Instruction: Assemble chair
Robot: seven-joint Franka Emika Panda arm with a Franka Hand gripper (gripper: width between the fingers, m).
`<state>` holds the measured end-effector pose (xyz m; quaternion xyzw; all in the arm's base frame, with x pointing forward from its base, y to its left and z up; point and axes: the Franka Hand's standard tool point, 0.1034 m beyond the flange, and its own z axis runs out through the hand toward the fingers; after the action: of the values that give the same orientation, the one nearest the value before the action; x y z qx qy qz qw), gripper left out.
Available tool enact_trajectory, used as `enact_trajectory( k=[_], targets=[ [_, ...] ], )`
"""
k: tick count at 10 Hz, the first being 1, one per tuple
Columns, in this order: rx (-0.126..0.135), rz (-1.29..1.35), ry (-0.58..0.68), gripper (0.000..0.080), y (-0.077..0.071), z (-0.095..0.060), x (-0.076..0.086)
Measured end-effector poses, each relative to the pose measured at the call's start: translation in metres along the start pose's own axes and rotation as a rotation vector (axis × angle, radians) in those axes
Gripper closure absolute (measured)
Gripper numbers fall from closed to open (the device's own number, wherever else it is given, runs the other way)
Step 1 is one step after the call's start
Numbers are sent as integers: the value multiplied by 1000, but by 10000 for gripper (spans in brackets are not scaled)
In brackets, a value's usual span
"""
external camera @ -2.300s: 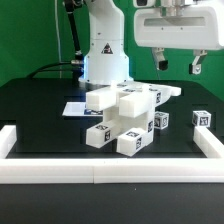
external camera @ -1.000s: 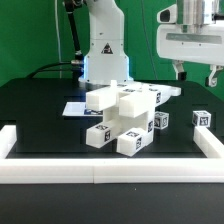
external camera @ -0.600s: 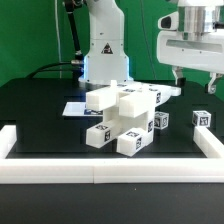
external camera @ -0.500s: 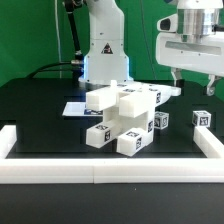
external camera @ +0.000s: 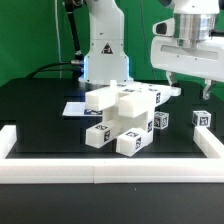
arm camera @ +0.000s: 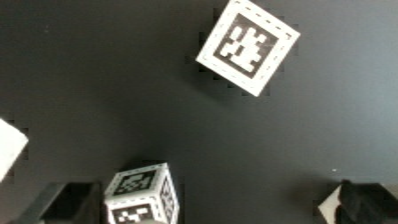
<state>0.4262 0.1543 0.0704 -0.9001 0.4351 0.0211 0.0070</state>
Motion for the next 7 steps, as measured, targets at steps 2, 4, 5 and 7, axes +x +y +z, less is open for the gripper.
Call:
enact_trajectory(
  k=[2,4,5,7],
  targets=[
    [-5,-35,1,150,3,1,5],
    [-1,-70,7,150,4,-1,16],
    [1,-78,9,150,4,-2,21],
    [5,-87,13,150,4,-4,27]
  ],
)
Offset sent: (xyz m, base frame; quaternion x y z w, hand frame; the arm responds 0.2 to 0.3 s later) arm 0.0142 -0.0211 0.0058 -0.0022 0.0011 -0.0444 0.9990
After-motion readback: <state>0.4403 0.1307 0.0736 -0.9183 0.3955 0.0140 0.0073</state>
